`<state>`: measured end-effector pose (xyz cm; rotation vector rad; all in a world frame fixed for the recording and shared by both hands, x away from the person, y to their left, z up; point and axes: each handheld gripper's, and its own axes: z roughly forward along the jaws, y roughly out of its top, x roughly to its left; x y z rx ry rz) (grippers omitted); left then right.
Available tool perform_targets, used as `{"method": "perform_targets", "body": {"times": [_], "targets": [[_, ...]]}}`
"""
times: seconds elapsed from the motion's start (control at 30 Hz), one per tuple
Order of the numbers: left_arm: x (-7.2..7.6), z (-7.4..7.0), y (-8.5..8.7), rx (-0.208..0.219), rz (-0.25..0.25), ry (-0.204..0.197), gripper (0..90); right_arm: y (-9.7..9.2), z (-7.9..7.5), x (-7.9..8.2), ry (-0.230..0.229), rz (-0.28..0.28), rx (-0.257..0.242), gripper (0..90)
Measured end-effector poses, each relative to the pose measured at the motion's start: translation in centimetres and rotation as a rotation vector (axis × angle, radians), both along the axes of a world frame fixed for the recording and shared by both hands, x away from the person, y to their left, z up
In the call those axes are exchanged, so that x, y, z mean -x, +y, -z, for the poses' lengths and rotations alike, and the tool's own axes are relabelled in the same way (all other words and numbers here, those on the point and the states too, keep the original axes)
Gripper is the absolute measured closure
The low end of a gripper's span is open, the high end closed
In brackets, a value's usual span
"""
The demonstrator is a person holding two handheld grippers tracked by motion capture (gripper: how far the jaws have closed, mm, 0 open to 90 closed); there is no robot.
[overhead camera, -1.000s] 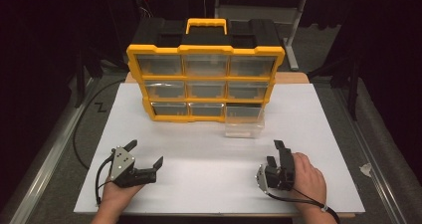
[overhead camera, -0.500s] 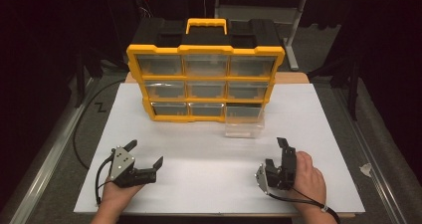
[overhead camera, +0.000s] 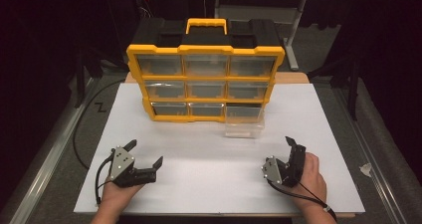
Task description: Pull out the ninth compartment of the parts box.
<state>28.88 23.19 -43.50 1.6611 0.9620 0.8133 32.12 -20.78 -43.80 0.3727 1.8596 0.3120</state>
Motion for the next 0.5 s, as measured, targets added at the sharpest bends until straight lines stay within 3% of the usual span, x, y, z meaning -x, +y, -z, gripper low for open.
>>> {"method": "perform_targets", "body": {"times": [0.2, 0.27, 0.5], "targets": [[0.0, 0.0, 0.0, -0.003, -0.001, 0.006, 0.3, -0.9, 0.0, -0.6, 0.080, 0.049, -0.215, 0.9], [-0.1, 0.0, 0.0, -0.001, -0.002, 0.007, 0.4, -1.2, -0.1, -0.7, 0.099, 0.050, -0.243, 0.9], [-0.1, 0.0, 0.0, -0.003, -0.001, 0.008, 0.3, -1.9, -0.3, -1.1, 0.172, 0.057, -0.433, 0.9]]}}
